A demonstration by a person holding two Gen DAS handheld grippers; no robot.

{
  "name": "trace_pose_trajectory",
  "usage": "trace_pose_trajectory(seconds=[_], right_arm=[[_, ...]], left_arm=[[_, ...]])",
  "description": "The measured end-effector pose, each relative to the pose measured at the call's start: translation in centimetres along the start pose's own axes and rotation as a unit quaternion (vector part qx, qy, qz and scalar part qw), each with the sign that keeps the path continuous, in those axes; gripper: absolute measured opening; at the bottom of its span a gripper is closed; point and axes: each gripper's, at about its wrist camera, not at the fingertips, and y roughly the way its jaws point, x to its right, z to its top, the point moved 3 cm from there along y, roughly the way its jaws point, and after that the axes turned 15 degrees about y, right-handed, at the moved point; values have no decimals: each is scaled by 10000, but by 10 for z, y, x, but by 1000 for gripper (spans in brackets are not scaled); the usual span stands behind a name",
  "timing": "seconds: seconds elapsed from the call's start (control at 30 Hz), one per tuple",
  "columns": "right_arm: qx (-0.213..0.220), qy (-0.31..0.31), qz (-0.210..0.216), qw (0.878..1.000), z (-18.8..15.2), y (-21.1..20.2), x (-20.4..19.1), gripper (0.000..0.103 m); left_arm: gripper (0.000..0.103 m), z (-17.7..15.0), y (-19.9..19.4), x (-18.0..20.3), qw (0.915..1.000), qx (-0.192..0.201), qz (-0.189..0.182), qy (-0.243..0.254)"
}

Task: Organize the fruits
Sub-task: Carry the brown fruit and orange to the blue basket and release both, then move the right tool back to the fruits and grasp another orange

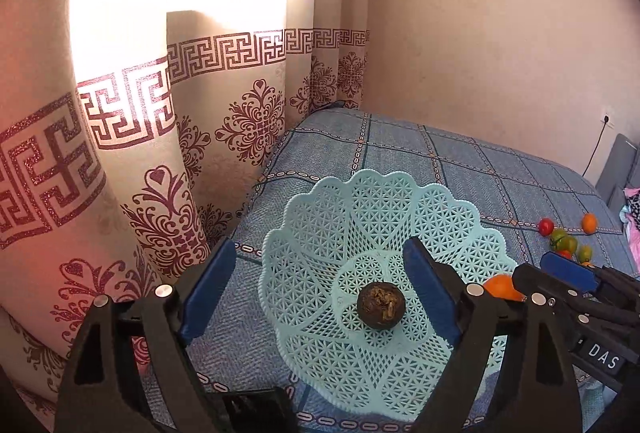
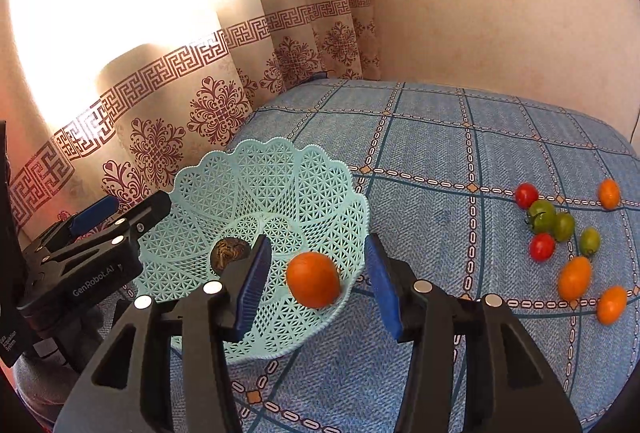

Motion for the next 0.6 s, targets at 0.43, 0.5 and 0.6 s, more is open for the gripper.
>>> trace_pose_trajectory(seconds=[0.43,0.5,0.6], right_arm=[[183,290,-164,9993,-5,-13,21,58],[272,281,-265,9989,-7,-16,26,60],[332,375,-313,9983,-7,-20,35,63]], left_arm=[[100,0,-6,-20,9993,127,142,-317],[100,1,-7,-18,9994,136,127,-284],[100,2,-9,-13,9995,158,98,-246]])
